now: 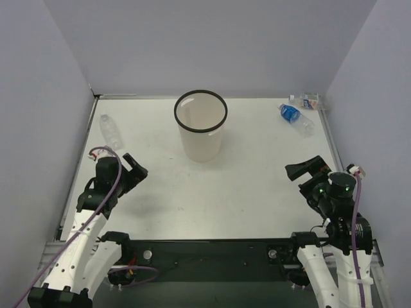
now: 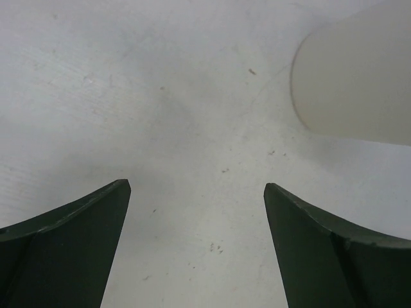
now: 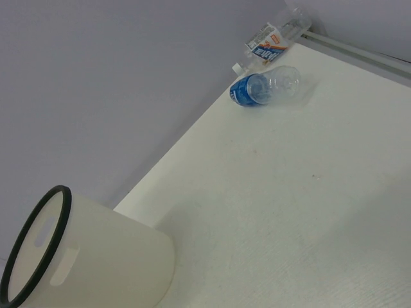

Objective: Put the plastic bottles in the bin

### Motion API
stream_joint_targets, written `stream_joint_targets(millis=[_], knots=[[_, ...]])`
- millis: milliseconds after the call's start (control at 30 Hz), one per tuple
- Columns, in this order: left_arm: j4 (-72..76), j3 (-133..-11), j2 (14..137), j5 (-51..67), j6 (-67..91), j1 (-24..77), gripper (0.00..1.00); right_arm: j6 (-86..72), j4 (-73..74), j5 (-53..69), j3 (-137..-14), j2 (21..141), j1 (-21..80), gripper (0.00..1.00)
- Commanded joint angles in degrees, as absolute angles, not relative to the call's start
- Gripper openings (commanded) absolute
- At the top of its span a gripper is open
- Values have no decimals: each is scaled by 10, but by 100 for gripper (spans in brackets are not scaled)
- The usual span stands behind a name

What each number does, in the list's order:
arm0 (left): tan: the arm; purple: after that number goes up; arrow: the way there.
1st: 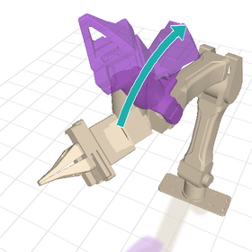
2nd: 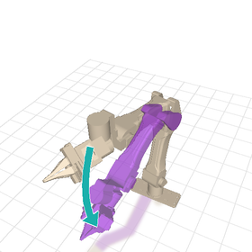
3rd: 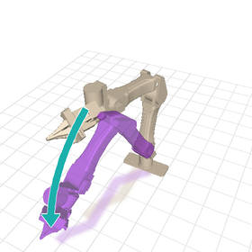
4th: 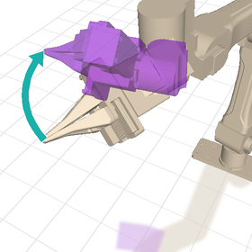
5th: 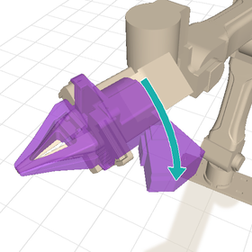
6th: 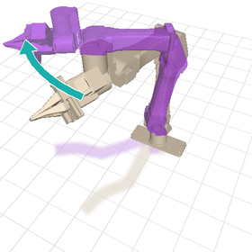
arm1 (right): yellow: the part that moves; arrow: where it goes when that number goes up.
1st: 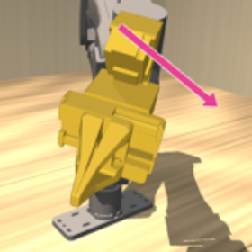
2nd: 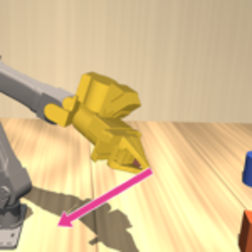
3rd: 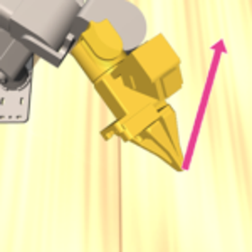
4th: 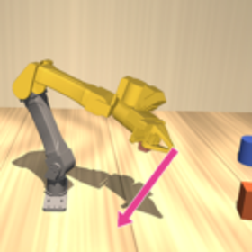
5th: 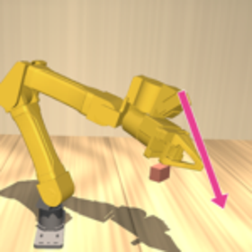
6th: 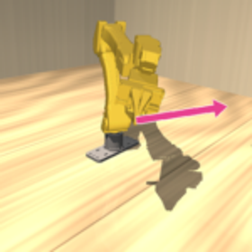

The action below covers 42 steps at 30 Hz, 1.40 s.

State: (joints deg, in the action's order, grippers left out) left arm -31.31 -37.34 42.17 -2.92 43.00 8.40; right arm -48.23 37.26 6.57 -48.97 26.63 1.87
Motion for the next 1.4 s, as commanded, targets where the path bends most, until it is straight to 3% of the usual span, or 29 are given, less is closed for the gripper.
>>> stream_joint_targets(millis=[0,133,233,733,967,1367], knots=[[-449,-391,403,-125,546,79,97,-484,388,40,-487,282,17,100],[-339,-353,349,-104,525,72,97,-475,388,39,-514,308,17,100],[-339,-385,377,-136,500,71,97,-461,386,66,-526,322,16,100],[-443,-891,885,-370,367,56,97,-364,413,123,-601,431,27,94],[-604,-1137,1132,-453,366,33,97,-342,419,132,-617,468,33,94],[-593,-1189,1257,-429,339,4,97,-305,421,129,-662,561,40,93]])
